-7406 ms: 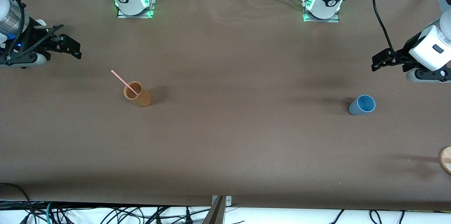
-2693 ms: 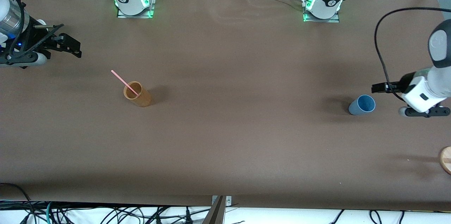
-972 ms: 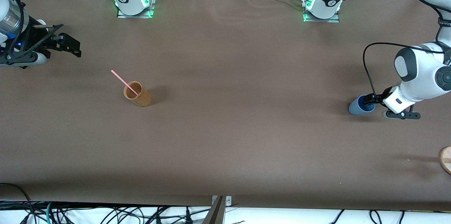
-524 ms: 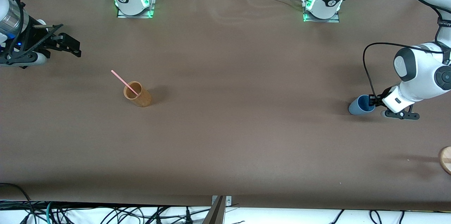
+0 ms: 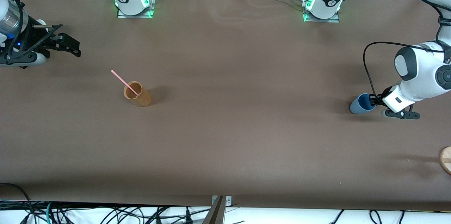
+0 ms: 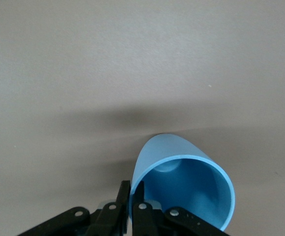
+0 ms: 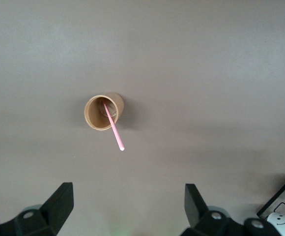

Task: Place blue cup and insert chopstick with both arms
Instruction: 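Close the left gripper on the blue cup's rim, then carry the blue cup with the left gripper toward the table's middle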

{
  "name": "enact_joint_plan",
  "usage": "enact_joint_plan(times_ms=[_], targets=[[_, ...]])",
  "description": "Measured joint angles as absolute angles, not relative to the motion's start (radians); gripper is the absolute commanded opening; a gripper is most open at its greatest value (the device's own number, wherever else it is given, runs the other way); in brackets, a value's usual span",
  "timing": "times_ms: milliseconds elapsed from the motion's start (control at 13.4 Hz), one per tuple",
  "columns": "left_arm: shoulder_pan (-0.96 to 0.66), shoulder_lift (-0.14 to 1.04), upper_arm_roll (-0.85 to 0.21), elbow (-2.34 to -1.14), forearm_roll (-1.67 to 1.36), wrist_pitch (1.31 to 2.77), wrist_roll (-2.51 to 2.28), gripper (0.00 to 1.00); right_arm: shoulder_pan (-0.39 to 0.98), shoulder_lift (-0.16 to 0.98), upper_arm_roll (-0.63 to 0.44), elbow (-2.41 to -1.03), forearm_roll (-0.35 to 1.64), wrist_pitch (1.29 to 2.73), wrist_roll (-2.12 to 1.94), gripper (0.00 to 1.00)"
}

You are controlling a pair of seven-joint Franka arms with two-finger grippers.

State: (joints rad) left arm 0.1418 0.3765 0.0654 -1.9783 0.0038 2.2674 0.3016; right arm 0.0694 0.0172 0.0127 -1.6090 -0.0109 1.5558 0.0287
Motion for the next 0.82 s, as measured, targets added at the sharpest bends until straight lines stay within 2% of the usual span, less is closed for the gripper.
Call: enact_joint_plan(times_ms=[524,823], targets=[[0.114,0.314,-0.162,-1.876,0.004,2.140,0.058,0.00,0.069,0.017,0.012,-1.609,-0.011,1.554,0.029,1.00],[-0.035,0.354,-0.200,-1.733,0.004,2.040,-0.207,0.00,0.069,0.017,0.012,-1.609,-0.011,1.554,0.029,1.00]])
